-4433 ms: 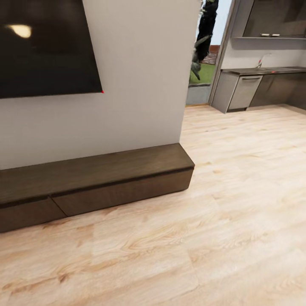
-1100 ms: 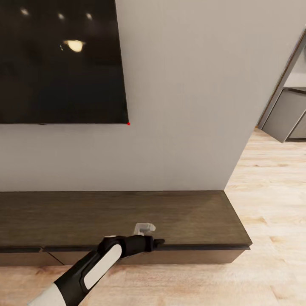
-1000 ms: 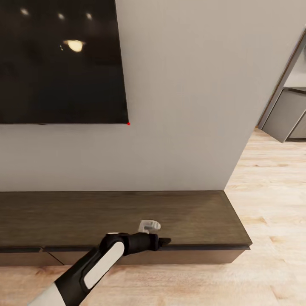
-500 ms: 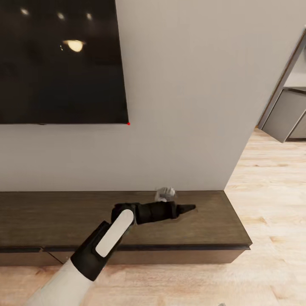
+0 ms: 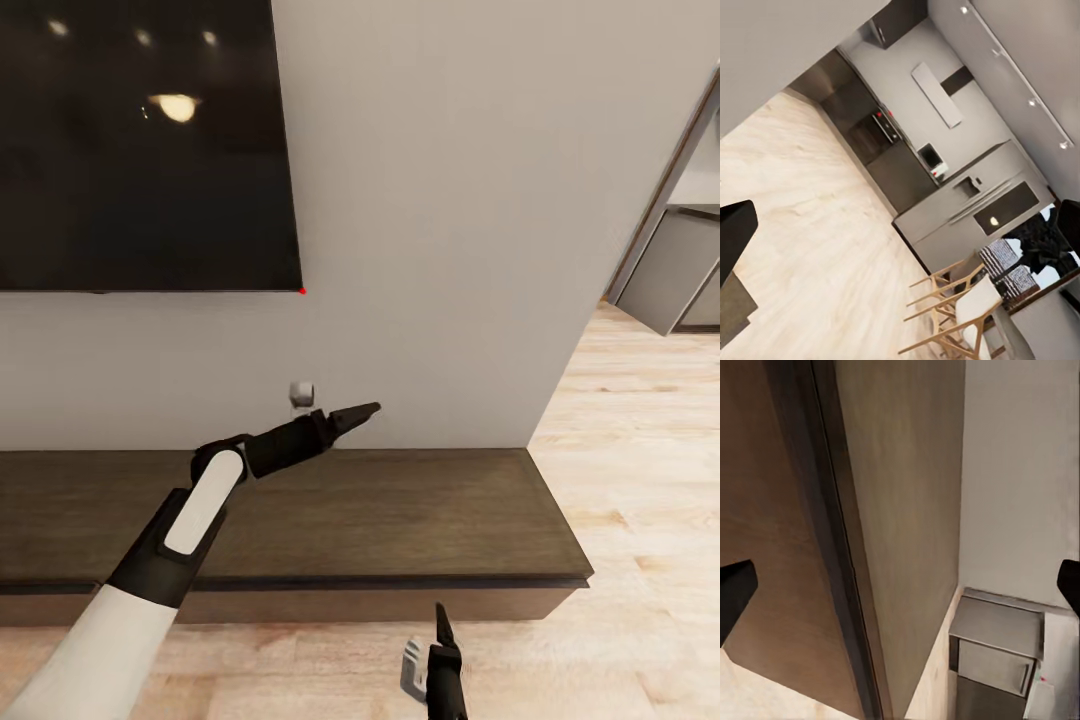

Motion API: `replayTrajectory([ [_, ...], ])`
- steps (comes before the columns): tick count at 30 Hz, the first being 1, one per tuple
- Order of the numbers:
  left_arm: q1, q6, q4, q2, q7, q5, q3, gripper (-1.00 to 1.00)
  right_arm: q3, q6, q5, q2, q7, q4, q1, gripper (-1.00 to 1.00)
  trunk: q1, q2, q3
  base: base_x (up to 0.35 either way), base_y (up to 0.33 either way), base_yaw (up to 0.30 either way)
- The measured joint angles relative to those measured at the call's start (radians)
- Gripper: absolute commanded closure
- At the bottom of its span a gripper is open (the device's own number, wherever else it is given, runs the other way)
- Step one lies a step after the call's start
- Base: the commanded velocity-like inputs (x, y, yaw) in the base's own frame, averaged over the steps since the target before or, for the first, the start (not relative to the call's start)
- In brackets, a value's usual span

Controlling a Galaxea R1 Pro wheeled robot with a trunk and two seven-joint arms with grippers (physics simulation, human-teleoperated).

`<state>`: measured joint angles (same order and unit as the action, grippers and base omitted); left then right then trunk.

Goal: Place each of the two pumpkins and all three candles from the living room inside a cabinet in the living room (use any cabinet), then make sure every cabinet is closed, and position the cauldron so it is next to a table in the living room.

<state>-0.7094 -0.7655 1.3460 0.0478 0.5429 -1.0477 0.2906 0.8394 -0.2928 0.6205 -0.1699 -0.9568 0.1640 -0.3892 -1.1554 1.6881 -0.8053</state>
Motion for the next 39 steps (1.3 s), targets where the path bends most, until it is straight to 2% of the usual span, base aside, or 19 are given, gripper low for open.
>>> replayTrajectory([
  [3,-0.001,0.000,0.000,-0.001,0.000,0.000,0.000,-1.00,0.000,-0.006,0.068,0.000,-0.030,0.006,0.000,-1.00,0.000,0.000,0.000,0.000,0.000,0.000],
  [7,-0.001,0.000,-0.002,-0.004,-0.002,0.001,0.002,-1.00,0.000,-0.007,0.102,0.003,-0.043,0.003,0.000,-1.00,0.000,0.000,0.000,0.000,0.000,0.000],
  [14,-0.001,0.000,0.002,-0.006,-0.004,0.002,0.003,-1.00,0.000,-0.007,0.109,0.010,-0.050,0.002,0.000,-1.00,0.000,0.000,0.000,0.000,0.000,0.000],
  [18,-0.001,0.001,0.002,-0.006,-0.024,0.003,0.004,-1.00,-0.001,-0.003,0.109,0.015,-0.050,-0.004,-0.011,-1.00,0.000,0.000,0.000,0.000,0.000,0.000],
  [26,0.001,0.007,0.002,-0.006,-0.042,0.004,0.006,-1.00,-0.002,0.002,0.108,0.078,-0.050,-0.005,-0.049,-1.00,0.000,0.000,0.000,0.000,0.000,0.000],
  [28,0.001,0.007,0.002,-0.007,-0.042,0.012,0.007,-1.00,-0.002,0.003,0.108,0.084,-0.050,-0.005,-0.052,-1.00,0.000,0.000,0.000,0.000,0.000,0.000],
  [32,0.002,0.009,0.004,-0.025,-0.042,0.065,0.008,-1.00,-0.002,0.005,0.108,0.089,-0.050,-0.005,-0.055,-1.00,-0.011,0.021,-0.009,0.000,0.000,0.000],
  [39,0.002,0.009,0.004,-0.035,-0.040,0.080,0.008,-1.00,-0.005,0.005,0.108,0.090,-0.050,-0.001,-0.057,-1.00,-0.038,0.070,-0.031,0.000,0.000,0.000],
])
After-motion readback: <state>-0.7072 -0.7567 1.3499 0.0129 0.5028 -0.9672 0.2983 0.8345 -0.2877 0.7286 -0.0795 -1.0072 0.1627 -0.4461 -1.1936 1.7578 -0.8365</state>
